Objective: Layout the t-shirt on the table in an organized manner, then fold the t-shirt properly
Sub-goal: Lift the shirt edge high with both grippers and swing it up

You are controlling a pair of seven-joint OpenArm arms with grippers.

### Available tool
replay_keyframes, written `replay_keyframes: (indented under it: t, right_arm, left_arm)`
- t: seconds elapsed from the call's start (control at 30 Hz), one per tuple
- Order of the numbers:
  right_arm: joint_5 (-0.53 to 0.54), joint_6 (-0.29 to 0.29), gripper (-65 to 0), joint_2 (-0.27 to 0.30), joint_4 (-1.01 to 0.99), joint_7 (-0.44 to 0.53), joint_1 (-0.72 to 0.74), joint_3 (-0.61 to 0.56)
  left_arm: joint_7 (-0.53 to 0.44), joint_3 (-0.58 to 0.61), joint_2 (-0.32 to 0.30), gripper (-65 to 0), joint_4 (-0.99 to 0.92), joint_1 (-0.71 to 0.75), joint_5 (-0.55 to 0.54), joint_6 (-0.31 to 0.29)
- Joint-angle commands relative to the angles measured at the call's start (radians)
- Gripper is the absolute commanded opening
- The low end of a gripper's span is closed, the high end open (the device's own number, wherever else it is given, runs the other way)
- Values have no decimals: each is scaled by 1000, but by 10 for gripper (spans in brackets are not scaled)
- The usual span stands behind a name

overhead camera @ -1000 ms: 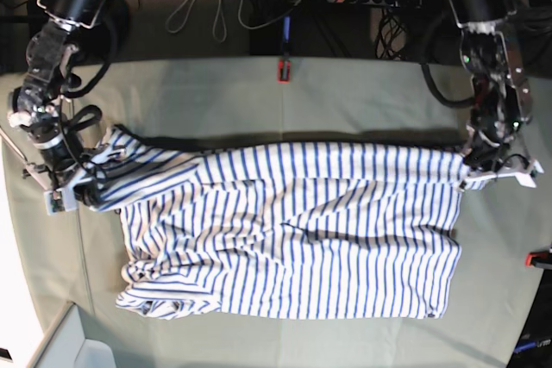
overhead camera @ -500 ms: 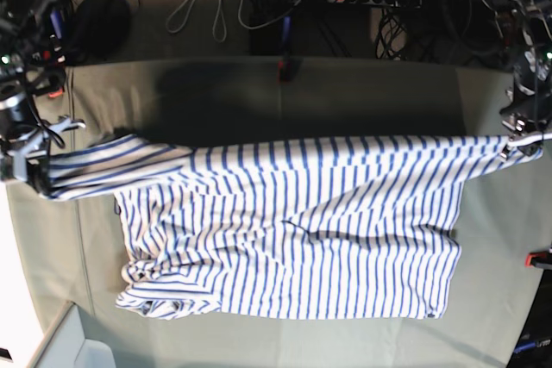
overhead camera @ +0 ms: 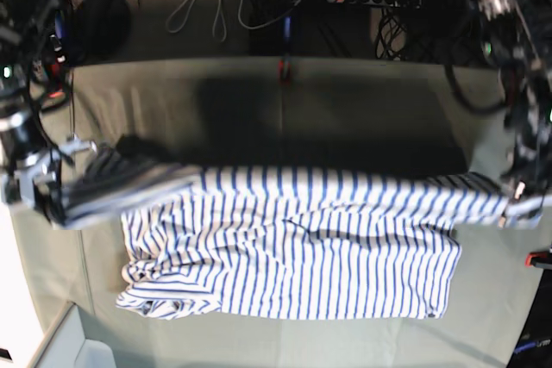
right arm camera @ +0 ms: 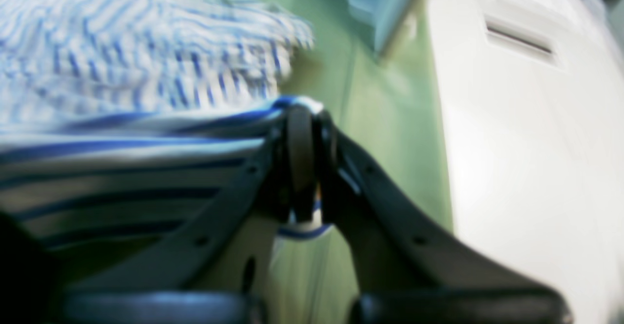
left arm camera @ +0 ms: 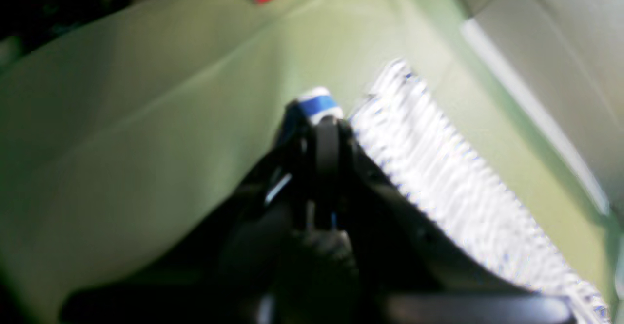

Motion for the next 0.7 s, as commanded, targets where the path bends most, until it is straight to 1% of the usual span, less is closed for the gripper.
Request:
replay_keyframes:
  t: [0.0, 0.03, 0.13, 0.2, 0.3, 0.4, 0.47, 0.53, 0.6, 0.67]
  right_arm:
    - [16, -5, -650, 17, 2, 6, 65, -5]
    - [14, -5, -650, 19, -13, -25, 119, -11]
    - [14, -5, -650, 60, -71, -111, 286, -49]
    - [14, -5, -650, 109, -133, -177, 418, -97]
    - [14, -5, -650, 160, -271, -215, 616, -154]
    - [14, -5, -650, 217, -446, -214, 816, -206]
    - [16, -5, -650, 250, -569, -208, 949, -246]
    - [16, -5, -650, 275, -682, -160, 1076, -275]
    - [16, -5, -650, 286, -767, -99, 1182, -295]
    - [14, -5, -650, 303, -805, -71, 1270, -302]
  left_arm:
    - [-23, 26, -27, -650, -20, -69, 6, -2]
    - [-23, 66, -38, -650, -61, -128, 6, -2]
    - [-23, 161, -73, -650, -153, -281, 7, -2]
    - [-18, 223, -87, -650, -205, -404, 7, -2]
    - [-17, 281, -90, -650, -285, -569, 7, -2]
    - [-18, 356, -112, -650, -397, -755, 1, -2]
    - [-23, 411, -112, -650, -505, -901, 0, -2]
    - [-24, 451, -102, -650, -610, -1033, -2, -2]
    - [-28, 487, -90, -650, -699, -1160, -2, -2]
    - [-44, 513, -69, -650, -747, -1251, 0, -25]
